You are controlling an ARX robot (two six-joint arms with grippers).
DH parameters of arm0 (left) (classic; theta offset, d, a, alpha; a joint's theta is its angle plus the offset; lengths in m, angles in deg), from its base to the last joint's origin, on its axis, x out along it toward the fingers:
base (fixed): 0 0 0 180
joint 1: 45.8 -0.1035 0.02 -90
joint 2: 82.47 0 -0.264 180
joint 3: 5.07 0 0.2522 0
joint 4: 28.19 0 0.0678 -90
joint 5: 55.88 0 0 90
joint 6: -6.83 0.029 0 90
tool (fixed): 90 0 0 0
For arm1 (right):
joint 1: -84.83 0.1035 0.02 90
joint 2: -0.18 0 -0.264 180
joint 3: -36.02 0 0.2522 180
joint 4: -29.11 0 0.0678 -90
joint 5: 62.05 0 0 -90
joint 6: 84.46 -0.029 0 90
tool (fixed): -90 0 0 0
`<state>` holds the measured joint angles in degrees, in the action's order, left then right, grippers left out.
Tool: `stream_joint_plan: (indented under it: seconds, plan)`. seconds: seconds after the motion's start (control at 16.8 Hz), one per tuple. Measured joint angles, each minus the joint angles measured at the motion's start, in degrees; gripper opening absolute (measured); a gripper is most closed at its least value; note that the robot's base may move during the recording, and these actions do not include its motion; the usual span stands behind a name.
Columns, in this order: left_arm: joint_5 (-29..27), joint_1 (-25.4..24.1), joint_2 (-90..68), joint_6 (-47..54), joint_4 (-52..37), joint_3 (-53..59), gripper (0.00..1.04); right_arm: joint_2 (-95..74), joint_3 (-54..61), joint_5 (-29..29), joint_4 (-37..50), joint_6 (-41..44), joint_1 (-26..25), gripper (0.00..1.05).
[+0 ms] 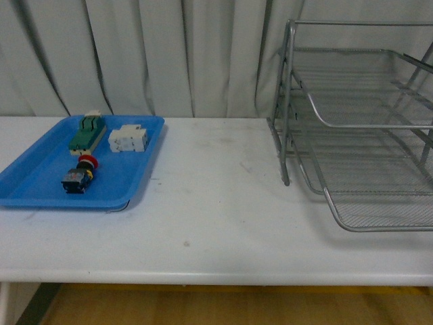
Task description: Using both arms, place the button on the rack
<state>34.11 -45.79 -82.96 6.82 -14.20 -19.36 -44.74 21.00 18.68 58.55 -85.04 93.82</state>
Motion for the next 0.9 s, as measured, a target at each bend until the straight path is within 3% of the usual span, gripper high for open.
stream_joint_plan:
  seconds: [0.18, 0.3, 0.9]
  plan:
    - [0.0, 0.0, 0.0, 0.0, 0.0, 0.0, 0.98, 8.8, 0.6, 3.0, -8.3, 0.2, -2.8, 0.02]
    - [0.0, 0.0, 0.0, 0.0, 0.0, 0.0, 0.98, 14.3, 0.6, 8.3, -12.8, 0.2, -8.8, 0.02]
    - [0.0, 0.0, 0.0, 0.0, 0.0, 0.0, 0.98, 31.7, 0.6, 9.1, -29.9, 0.2, -9.0, 0.02]
